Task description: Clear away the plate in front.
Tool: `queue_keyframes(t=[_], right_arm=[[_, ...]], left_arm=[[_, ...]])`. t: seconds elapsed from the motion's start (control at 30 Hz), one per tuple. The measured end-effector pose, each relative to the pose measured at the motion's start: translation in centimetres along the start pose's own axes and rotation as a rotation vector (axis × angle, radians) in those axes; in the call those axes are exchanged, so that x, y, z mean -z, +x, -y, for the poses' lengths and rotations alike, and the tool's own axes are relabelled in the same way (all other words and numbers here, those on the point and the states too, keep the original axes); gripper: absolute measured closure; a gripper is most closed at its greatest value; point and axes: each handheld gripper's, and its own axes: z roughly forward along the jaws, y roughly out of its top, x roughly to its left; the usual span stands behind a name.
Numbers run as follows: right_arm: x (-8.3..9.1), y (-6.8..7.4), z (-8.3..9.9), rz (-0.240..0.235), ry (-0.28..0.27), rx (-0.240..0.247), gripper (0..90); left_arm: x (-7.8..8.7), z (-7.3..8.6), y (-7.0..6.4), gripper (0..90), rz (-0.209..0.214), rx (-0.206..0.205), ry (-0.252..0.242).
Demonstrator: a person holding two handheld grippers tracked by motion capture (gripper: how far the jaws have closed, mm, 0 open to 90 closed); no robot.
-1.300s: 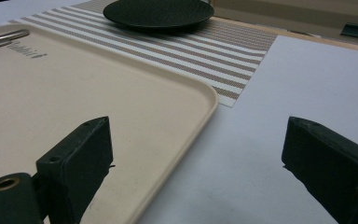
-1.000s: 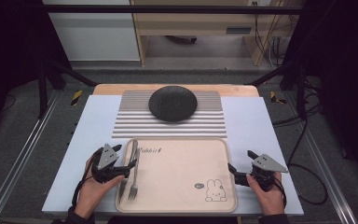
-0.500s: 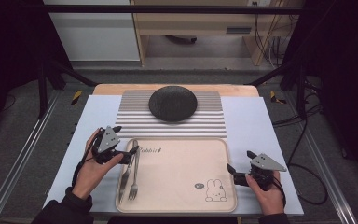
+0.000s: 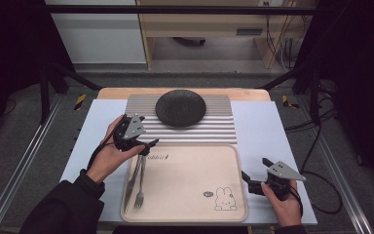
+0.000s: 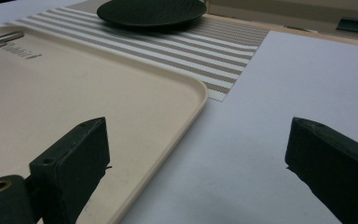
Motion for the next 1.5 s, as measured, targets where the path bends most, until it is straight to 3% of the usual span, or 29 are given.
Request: queue_keyframes(t=[0.3,0.63,0.87,1.1,1.37,1.5], right_arm=[[-0.1,0.1,-0.1,0.016,0.010,-0.011,6.0],[-0.1,0.2,-0.1,0.025,0.017,-0.013,5.8],[-0.1,0.2,-0.1,0.031,0.019,-0.018,5.6],[-0.2,0.3,0.0,0.033,0.025,-0.015,5.6],[-0.2,0.3,0.0,0.037,0.031,-0.019,5.6],[-0.2,0.4,0.1,0.039,0.032,-0.021,5.6]], left_arm=[[-2.8,-1.3,1.5,11.9,0.026,-0.031,0.049],[-5.3,-2.5,1.6,12.6,0.039,-0.091,0.073],[-6.9,-2.2,0.9,15.5,0.023,-0.180,0.127],[-8.2,-1.6,0.6,20.8,0.008,-0.235,0.167],[-8.6,-2.9,0.3,23.4,-0.013,-0.351,0.178],[-9.4,-2.6,0.3,23.9,-0.020,-0.394,0.207]])
